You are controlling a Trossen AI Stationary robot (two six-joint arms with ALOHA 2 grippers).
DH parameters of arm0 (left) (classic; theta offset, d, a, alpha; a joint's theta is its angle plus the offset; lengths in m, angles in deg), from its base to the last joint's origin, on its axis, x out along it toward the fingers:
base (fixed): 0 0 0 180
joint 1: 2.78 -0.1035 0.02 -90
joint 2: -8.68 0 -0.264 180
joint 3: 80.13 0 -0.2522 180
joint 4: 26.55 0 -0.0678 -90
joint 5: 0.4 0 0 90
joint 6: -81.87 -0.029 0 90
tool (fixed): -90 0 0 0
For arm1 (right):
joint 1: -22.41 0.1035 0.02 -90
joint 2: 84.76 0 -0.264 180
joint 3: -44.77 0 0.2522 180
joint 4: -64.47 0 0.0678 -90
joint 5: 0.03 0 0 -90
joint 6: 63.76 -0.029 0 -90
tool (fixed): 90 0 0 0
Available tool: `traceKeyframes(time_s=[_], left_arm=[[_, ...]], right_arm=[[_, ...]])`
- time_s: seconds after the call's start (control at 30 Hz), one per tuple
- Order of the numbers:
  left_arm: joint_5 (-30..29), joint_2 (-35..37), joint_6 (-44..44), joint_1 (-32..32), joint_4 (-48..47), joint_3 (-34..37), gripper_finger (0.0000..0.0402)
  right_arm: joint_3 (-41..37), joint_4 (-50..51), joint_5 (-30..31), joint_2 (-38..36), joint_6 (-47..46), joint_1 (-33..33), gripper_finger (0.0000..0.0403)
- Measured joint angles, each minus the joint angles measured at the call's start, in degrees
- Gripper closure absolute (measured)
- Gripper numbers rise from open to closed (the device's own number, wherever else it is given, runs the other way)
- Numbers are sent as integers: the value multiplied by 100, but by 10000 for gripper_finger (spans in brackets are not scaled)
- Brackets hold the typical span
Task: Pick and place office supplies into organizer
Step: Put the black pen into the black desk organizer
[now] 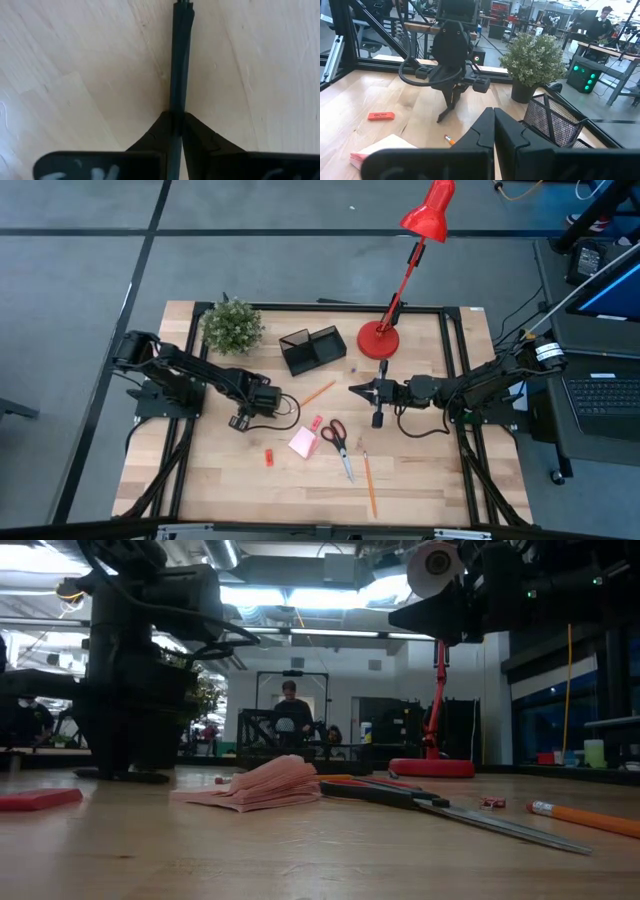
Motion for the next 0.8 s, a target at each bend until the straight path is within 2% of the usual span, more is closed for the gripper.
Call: traceKeyframes(time_s=[0.17,0.8], left_arm=[[-12,343,28,1,192,57,381],[78,2704,170,-20,291,15,382]], right_arm=[[0,39,0,0,-4,0,395],[0,114,2,0,-22,0,395]])
